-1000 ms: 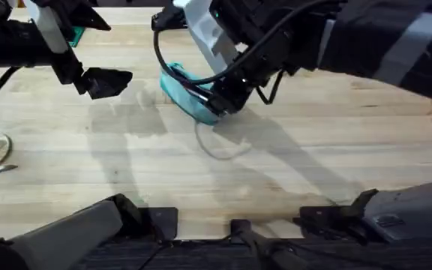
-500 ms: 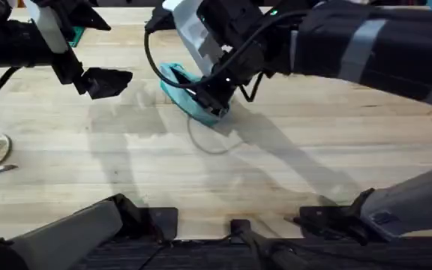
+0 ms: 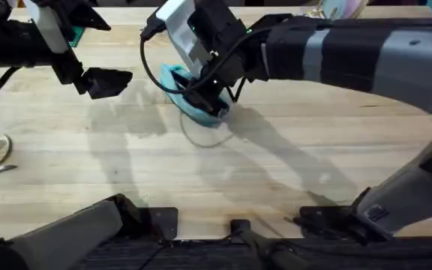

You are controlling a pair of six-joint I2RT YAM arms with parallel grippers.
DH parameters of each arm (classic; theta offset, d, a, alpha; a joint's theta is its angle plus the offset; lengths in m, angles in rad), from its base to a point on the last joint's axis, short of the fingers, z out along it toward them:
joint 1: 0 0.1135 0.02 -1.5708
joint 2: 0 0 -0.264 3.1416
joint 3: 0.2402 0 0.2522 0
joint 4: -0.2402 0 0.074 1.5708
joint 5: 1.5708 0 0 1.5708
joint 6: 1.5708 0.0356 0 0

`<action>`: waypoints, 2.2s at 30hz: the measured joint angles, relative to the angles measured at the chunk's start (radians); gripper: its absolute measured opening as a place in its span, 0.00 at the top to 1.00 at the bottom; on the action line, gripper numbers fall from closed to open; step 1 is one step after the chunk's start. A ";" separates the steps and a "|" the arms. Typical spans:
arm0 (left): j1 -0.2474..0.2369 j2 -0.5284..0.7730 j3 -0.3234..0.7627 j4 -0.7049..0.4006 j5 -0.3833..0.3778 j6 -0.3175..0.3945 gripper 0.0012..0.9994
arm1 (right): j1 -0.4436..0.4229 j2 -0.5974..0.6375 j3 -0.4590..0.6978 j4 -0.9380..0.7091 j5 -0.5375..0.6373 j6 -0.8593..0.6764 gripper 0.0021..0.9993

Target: Unzip the bag, pick up the pens from the table one at a time and place them inside, then zip the bag closed.

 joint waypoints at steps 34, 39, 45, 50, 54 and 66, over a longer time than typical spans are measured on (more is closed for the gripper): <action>0.000 0.000 0.000 0.000 0.000 0.000 0.01 | 0.000 -0.143 0.000 -0.004 0.000 0.002 0.00; 0.000 0.000 0.000 0.001 0.000 0.000 0.01 | 0.000 -0.191 0.000 -0.008 0.000 0.037 0.00; 0.000 0.000 0.000 0.001 0.000 0.000 0.01 | 0.000 -0.249 0.000 0.009 0.000 0.167 0.00; 0.000 0.000 0.000 0.001 0.000 0.011 0.01 | 0.000 -0.273 0.000 0.033 0.000 0.286 0.00; 0.000 0.001 0.000 0.001 0.000 0.056 0.01 | 0.000 -0.276 0.000 0.033 0.000 0.337 0.00; 0.000 0.189 0.000 0.079 0.053 0.260 0.01 | 0.000 -0.276 0.000 0.030 0.000 0.372 0.00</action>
